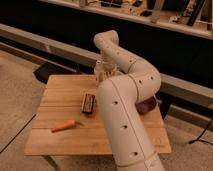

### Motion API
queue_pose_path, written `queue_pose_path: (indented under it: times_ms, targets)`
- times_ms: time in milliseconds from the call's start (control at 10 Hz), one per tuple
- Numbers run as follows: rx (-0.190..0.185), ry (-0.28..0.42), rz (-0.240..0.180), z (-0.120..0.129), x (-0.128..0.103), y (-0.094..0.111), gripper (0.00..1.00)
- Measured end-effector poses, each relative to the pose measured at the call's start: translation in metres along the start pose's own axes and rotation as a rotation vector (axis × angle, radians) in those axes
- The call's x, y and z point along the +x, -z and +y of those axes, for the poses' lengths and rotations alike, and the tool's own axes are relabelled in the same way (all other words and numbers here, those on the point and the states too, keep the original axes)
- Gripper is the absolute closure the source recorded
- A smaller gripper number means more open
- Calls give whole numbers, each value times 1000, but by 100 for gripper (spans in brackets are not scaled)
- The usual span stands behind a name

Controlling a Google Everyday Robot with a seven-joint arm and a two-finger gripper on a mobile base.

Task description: Place the ceramic cup in the ceramic bowl

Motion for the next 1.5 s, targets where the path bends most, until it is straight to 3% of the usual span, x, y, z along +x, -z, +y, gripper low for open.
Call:
queue_pose_path:
  times_ms: [500,900,1500]
  targets:
    - [40,-17,-9,-2,38,27,100]
    - [85,-46,-7,-17,80,46,100]
    - [117,-114,1,-49,121,45,100]
